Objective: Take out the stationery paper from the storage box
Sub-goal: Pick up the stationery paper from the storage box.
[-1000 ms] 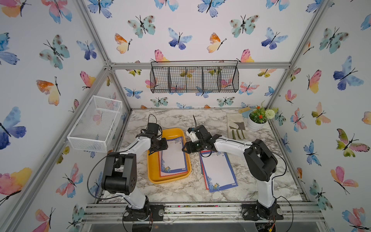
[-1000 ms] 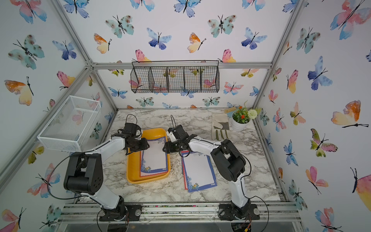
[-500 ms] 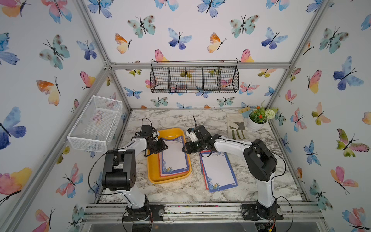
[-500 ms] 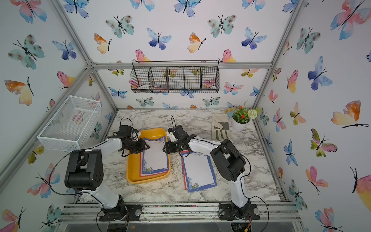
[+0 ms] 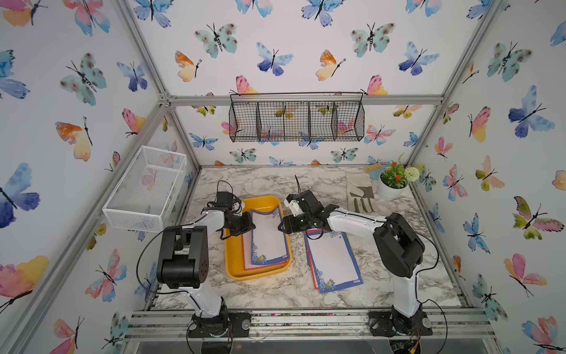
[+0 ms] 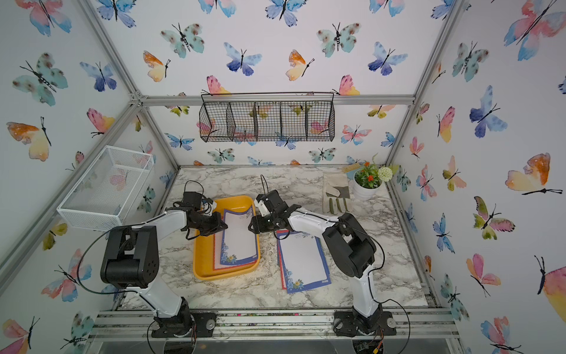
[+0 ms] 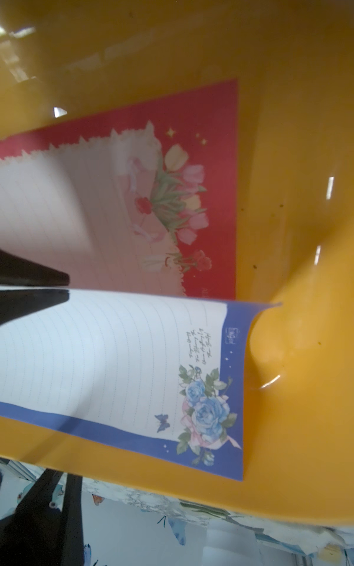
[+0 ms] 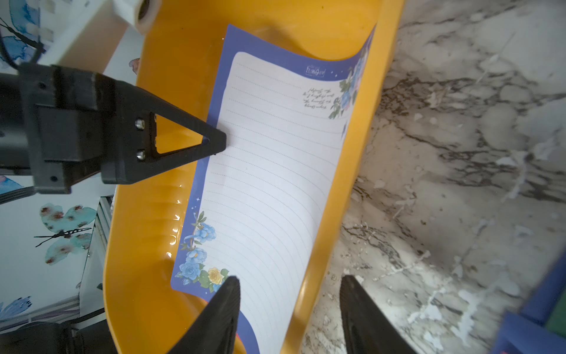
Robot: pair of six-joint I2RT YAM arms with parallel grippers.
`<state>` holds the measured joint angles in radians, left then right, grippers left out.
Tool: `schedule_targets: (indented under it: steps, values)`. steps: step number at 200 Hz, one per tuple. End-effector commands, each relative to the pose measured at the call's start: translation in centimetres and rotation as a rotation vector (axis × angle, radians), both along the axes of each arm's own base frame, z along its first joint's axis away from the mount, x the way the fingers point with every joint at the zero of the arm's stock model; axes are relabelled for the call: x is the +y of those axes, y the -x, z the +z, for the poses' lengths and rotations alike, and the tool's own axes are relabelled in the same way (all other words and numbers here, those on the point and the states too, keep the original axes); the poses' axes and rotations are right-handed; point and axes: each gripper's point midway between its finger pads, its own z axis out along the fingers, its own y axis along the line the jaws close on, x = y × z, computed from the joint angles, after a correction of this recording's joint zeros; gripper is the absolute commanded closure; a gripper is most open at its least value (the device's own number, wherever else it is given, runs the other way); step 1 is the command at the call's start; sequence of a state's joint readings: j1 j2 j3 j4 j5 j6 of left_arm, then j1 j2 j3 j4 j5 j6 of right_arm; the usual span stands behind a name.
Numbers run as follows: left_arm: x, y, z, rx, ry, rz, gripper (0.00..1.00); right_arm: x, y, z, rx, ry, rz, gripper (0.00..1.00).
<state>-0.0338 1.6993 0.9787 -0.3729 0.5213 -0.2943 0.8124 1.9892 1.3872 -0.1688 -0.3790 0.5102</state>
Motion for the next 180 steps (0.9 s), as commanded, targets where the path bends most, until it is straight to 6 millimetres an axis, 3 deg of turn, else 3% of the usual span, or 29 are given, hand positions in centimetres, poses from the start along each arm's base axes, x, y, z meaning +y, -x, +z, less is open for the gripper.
schedule_targets:
  steps: [1,45,86,143,180]
  values:
    - [-0.3,-0.4,2.2,-0.072,0.006,-0.025,0.98,0.2,-0.6,3.9,-0.085,-0.026,-0.01,0.44]
    - [1.1,-1.0,6.9,-0.215,-0.08,-0.002,1.0,-0.6,-2.0,8.8,-0.225,-0.024,-0.04,0.41]
    - [0.6,-1.0,14.8,-0.438,-0.155,-0.024,1.0,-1.6,-2.9,14.9,-0.379,-0.056,-0.071,0.37]
    - [-4.4,-0.9,28.0,-0.848,-0.277,-0.211,1.0,-6.2,-3.0,24.3,-0.722,-0.064,-0.144,0.25]
    - [-9.3,0.6,36.6,-1.14,-0.082,-0.393,1.0,-8.9,-1.7,30.0,-0.946,-0.109,-0.15,0.17]
